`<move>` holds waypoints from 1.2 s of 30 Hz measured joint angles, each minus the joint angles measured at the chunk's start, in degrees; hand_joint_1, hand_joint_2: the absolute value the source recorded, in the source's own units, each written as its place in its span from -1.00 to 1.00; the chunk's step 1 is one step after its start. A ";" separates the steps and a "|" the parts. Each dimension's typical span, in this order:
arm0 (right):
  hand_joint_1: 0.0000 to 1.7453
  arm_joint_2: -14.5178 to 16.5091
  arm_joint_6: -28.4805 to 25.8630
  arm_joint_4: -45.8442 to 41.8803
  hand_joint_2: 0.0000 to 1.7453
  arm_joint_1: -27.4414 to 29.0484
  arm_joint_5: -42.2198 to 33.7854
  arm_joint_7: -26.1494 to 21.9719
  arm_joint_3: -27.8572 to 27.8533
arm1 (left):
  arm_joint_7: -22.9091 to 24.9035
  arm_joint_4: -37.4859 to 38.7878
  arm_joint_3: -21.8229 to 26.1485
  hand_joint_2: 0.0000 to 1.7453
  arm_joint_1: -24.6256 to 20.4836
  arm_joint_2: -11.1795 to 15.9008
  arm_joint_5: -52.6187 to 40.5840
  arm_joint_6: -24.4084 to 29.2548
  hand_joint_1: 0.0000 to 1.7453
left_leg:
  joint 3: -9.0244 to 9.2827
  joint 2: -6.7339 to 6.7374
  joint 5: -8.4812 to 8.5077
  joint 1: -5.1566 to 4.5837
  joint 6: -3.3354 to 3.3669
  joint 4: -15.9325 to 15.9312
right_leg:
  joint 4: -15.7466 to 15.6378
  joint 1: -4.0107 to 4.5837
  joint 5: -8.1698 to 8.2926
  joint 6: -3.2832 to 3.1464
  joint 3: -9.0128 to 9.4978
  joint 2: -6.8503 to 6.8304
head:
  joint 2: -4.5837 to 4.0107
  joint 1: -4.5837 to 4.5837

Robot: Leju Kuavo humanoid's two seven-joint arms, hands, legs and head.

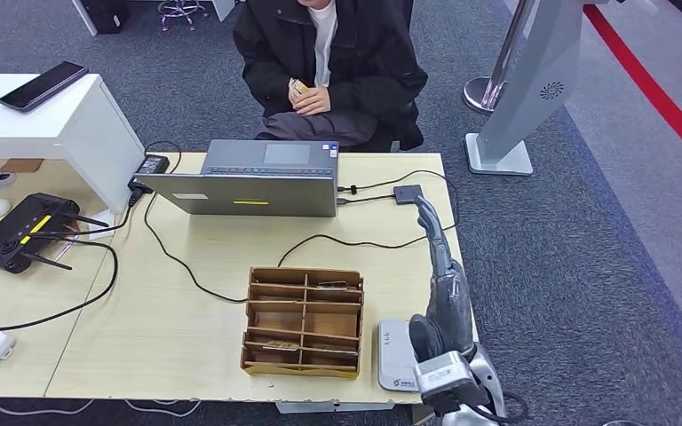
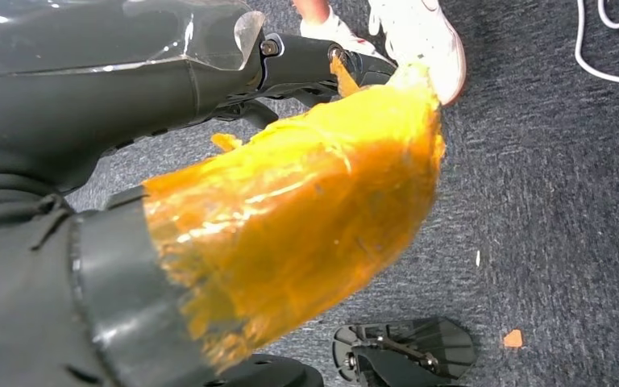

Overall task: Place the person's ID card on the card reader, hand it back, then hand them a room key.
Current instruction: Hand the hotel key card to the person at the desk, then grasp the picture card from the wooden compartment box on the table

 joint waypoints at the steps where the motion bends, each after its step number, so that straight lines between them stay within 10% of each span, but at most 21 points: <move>1: -1.00 0.08 1.07 -0.76 -1.00 0.67 -2.25 -0.91 -0.13 | -0.08 0.00 0.00 -1.00 0.00 -0.01 0.09 0.04 -1.00 | 0.00 0.00 0.00 0.00 0.00 0.00 | 0.00 0.00 0.00 0.00 0.00 0.00 | 0.00 0.01; 11: -1.00 1.14 13.88 -4.90 -1.00 7.19 -19.57 -6.59 -2.46 | -1.08 0.00 0.00 -1.00 -0.01 -0.18 1.20 0.44 -1.00 | -0.01 0.00 -0.01 0.00 0.00 0.00 | 0.00 0.00 -0.01 0.01 0.00 0.00 | 0.00 0.01; 36: -1.00 1.14 17.02 -3.76 -1.00 10.84 -22.84 -8.04 -4.51 | -1.57 0.00 0.02 -1.00 -0.01 -0.21 1.80 0.80 -1.00 | 0.00 0.01 -0.01 0.00 -0.01 0.00 | 0.00 0.00 -0.01 0.01 0.00 0.01 | 0.00 0.01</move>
